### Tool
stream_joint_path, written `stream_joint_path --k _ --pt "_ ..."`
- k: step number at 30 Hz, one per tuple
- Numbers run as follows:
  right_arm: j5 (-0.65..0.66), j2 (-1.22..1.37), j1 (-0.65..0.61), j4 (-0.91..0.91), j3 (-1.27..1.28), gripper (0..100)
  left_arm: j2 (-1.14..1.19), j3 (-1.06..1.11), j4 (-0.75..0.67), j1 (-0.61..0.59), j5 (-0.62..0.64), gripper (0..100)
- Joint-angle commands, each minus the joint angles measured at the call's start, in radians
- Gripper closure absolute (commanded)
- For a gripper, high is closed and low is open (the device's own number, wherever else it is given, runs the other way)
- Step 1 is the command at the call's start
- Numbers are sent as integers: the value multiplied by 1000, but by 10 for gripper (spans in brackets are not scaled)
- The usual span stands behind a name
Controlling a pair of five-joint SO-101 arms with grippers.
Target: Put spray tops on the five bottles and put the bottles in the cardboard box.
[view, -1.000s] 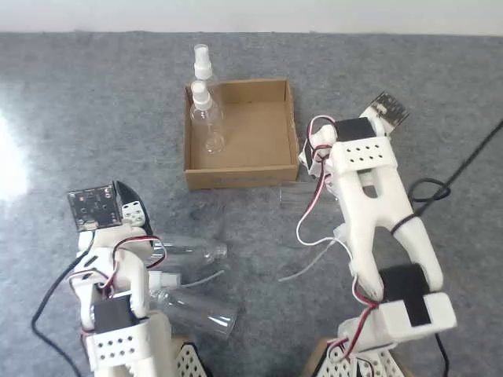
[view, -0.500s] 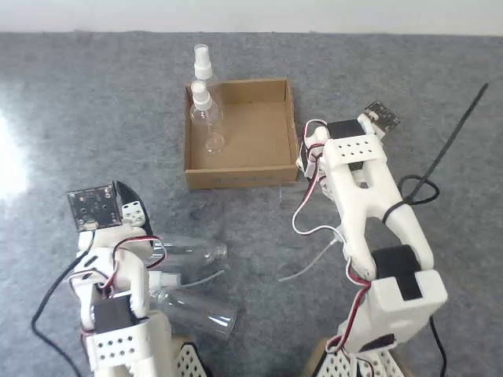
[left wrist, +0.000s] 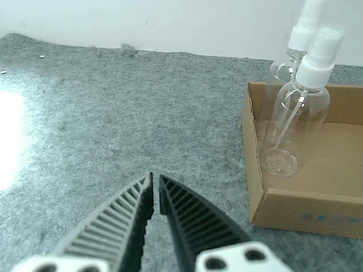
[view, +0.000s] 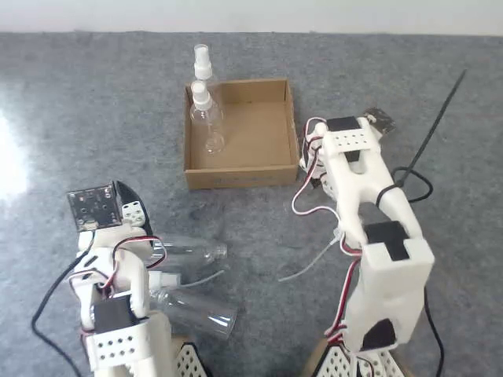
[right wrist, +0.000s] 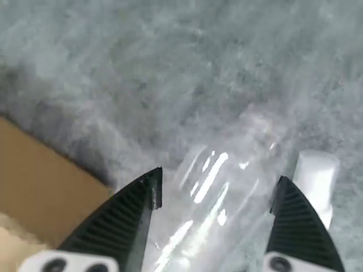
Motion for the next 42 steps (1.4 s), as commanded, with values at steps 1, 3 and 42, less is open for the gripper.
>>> stream_joint_path --k 1,3,42 --pt "-3 8 35 2 -91 728 -12 -8 -25 -5 -6 987" --pt "-2 25 44 2 -104 728 -12 -8 -25 -5 -6 987" --pt "535 -193 87 174 -137 868 -12 -8 -28 -41 -6 987"
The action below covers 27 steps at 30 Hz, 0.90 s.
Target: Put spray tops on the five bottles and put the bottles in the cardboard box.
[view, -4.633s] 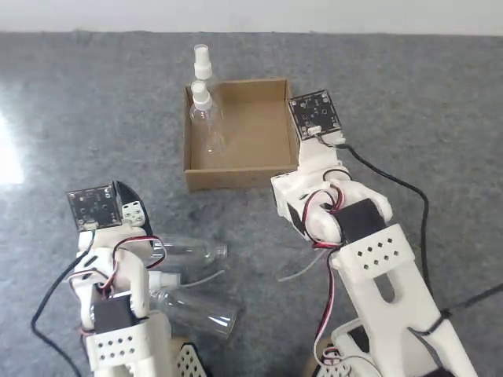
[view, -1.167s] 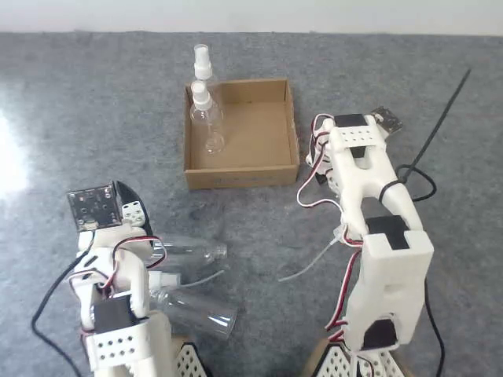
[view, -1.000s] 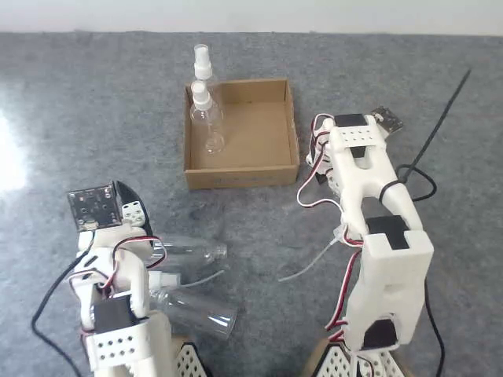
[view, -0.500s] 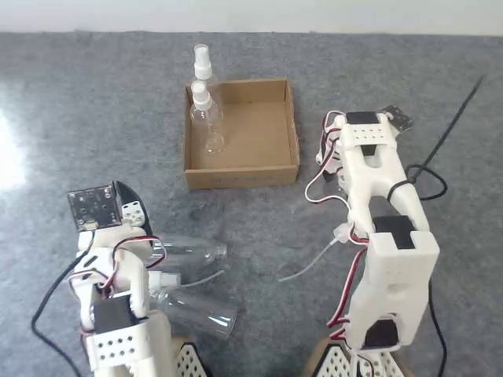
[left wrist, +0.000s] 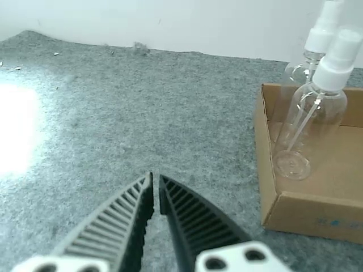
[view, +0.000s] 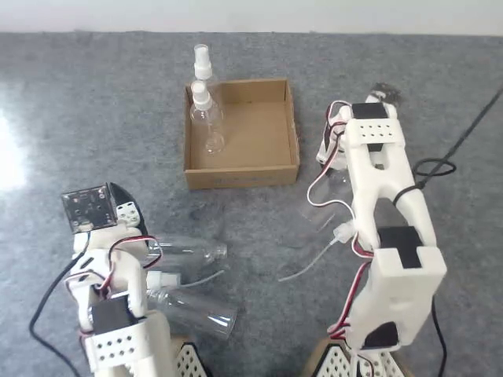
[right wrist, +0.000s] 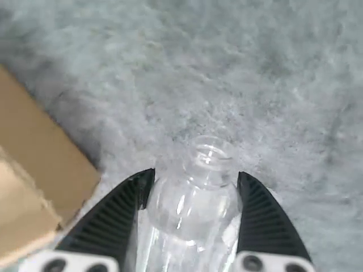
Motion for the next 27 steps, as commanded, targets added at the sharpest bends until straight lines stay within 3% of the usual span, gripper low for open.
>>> stream_joint_path --k 1,16,27 --pt "109 -113 2 45 -51 868 -12 -8 -28 -3 -6 987" --pt "374 -246 -44 174 -49 869 -12 -8 -28 -2 -6 987" --pt "382 -77 -50 74 -48 869 -12 -8 -28 -2 -6 987"
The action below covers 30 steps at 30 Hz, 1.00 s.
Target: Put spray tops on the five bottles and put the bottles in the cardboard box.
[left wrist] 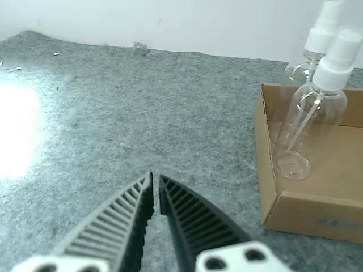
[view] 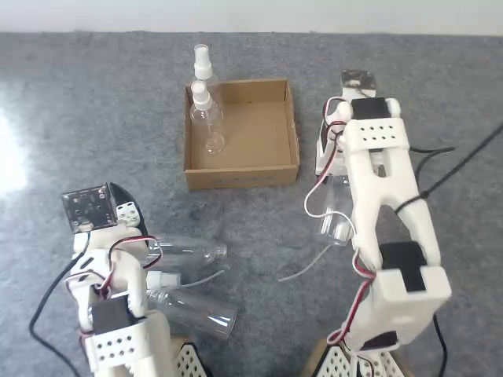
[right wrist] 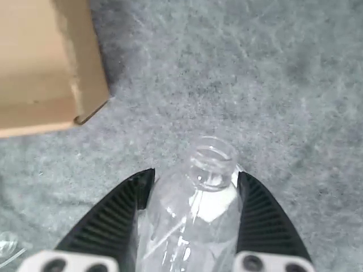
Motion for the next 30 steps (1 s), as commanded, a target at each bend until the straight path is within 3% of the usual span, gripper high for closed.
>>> stream_joint_path --k 1,13,19,25,30 --pt "15 33 -7 -59 -49 869 -12 -8 -28 -2 -6 987" --pt "8 170 -15 -182 -55 864 -12 -8 -26 -2 -6 987" --pt "8 186 -48 -171 -55 863 -12 -8 -26 -3 -6 987" --pt "8 206 -54 -165 -55 776 -12 -8 -26 -5 -6 987" --pt "12 211 -54 -61 -118 775 -12 -8 -26 -5 -6 987"
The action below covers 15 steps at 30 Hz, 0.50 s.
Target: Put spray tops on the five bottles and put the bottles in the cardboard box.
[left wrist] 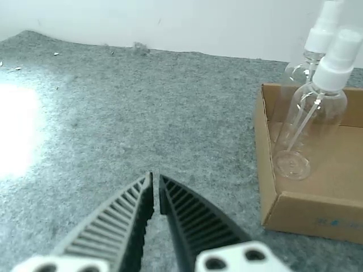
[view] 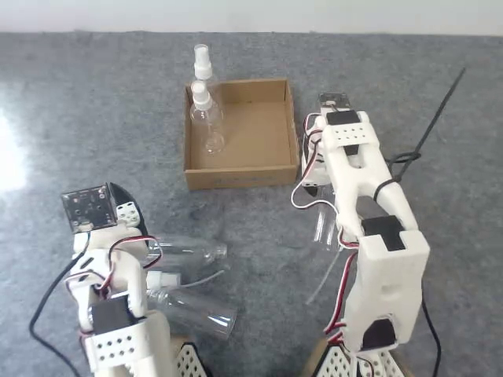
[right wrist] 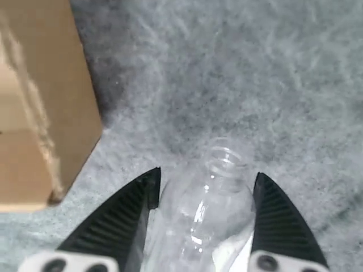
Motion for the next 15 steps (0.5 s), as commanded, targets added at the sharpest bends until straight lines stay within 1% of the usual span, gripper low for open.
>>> stream_joint_path --k 1,13,15 --pt "11 -21 -4 77 -98 774 -12 -8 -26 -5 -6 987" --pt "9 7 -5 94 -114 779 -12 -8 -26 -6 -6 987" --pt "8 7 -5 94 -115 808 -12 -8 -26 -6 -6 987"
